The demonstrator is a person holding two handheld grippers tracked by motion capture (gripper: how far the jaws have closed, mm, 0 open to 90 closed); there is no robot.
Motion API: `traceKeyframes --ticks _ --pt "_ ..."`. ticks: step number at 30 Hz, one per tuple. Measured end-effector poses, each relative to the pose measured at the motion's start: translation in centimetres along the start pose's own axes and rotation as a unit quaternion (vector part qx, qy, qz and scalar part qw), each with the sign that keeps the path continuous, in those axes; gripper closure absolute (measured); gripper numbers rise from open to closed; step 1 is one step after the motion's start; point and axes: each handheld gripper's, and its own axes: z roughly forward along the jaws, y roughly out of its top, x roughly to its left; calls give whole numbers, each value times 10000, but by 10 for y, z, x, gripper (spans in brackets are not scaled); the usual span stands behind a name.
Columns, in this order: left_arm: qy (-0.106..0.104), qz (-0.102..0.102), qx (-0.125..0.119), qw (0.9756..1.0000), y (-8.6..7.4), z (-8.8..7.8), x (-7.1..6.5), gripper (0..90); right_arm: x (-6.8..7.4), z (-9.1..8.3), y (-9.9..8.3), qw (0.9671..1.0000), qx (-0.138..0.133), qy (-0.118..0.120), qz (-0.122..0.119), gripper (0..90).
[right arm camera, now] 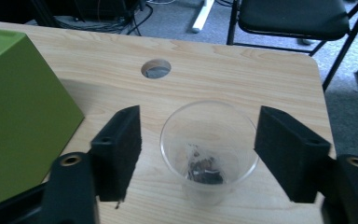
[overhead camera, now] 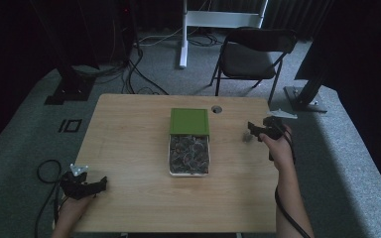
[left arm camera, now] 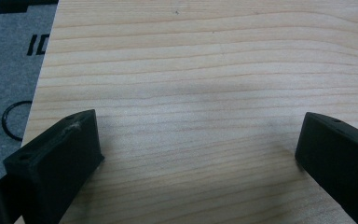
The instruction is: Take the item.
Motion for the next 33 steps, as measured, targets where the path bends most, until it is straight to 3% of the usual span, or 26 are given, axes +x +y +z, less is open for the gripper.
traceKeyframes --ticks 1,13,18,33 --pt "0 -1 0 10000 0 0 0 5 2 -2 -3 10000 -2 -17 -44 243" --pt "0 1 1 10000 0 0 0 5 3 -20 -22 9998 -177 98 55 156" --pt "0 1 0 10000 0 0 0 5 7 -24 -31 9997 -137 183 -108 145" --pt "-1 -1 -2 10000 0 0 0 5 10 -32 -65 9994 -96 321 -3 142"
